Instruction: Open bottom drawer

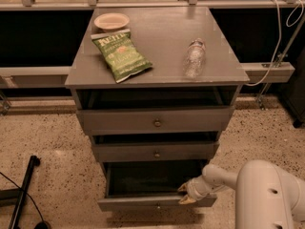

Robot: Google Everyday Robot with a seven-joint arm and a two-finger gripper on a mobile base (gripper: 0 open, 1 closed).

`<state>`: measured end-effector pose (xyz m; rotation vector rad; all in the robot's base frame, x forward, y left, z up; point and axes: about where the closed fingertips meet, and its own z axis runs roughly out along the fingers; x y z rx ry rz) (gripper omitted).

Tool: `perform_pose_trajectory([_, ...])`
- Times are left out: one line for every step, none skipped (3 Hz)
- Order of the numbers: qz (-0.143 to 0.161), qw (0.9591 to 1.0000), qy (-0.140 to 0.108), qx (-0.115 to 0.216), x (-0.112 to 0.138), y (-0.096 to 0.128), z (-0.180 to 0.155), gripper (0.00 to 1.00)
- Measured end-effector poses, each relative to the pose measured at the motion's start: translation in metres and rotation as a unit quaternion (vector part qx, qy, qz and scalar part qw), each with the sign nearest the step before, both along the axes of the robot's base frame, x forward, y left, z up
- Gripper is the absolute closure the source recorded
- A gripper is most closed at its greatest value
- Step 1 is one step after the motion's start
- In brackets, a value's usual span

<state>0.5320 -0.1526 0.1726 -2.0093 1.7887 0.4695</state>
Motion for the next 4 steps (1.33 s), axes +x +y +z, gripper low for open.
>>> perform_pose_trajectory([0.033, 0.9988, 0.021, 0.028, -0.014, 0.004, 0.001, 0.38])
perform_pose_trajectory([0.087, 0.9932, 0.039, 0.066, -0.02, 0.004, 0.009, 0.17])
perform_pose_trajectory([0.135, 0.9846, 0.046, 0.101, -0.033, 0.005, 0.026, 0.0])
perform_pose_trajectory([0.135, 0.9845, 0.047, 0.102, -0.034, 0.005, 0.026, 0.0])
